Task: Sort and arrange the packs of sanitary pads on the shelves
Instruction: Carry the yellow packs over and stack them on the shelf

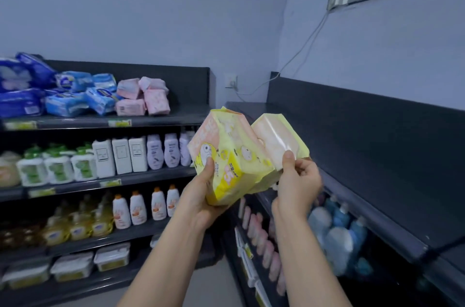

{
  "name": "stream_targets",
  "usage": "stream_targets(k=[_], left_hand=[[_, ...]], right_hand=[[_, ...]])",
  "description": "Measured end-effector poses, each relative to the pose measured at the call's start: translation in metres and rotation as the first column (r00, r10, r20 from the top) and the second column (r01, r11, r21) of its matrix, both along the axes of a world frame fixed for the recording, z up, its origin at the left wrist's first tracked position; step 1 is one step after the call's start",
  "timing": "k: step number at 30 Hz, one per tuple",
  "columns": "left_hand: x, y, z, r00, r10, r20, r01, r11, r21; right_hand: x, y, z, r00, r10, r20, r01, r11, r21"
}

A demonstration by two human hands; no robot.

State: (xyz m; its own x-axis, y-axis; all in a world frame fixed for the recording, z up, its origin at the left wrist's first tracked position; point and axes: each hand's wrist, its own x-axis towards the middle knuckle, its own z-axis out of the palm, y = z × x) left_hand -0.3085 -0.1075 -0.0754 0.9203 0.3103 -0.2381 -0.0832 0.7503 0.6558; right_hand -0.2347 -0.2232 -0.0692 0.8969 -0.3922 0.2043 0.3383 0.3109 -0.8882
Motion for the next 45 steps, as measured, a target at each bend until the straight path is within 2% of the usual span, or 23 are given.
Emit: stream_targets(k=[6,15,28,35,38,42,45], left_hand=[[0.032,0.071,-0.008,0.993,0.12,0.013,-0.12,0.992,-0.027],[0.127,0.14,-0.015,0.988,0.07,0.139,-0.057,0.994,-0.098],[0.289,0.241,0.001,0.959,0.284,0.018,-0.276,0.945,-0.177],[0.357,0.319,0.003,0.941,0.328,0.08,-0.319,0.942,-0.099],[0.386,0.355,0.009,0.933,0.334,0.135,-0.342,0.939,0.046],[0.425,0.398,0.014,0.888,0.439,0.136,-0.46,0.847,0.268],[0.453,0.43,0.013,0.874,0.468,0.134,-0.483,0.802,0.351]], right_hand=[[0.038,0.078,-0.002,0.996,0.088,-0.004,-0.087,0.996,0.031],[0.148,0.147,-0.004,0.982,0.19,0.002,-0.19,0.979,0.074],[0.333,0.246,0.013,0.932,0.36,-0.036,-0.35,0.922,0.167],[0.417,0.33,0.023,0.931,0.366,-0.01,-0.362,0.926,0.11],[0.454,0.372,0.026,0.934,0.358,-0.026,-0.354,0.931,0.094],[0.504,0.423,0.025,0.912,0.4,-0.089,-0.394,0.916,0.075],[0.536,0.455,0.016,0.868,0.467,-0.17,-0.459,0.884,0.088]])
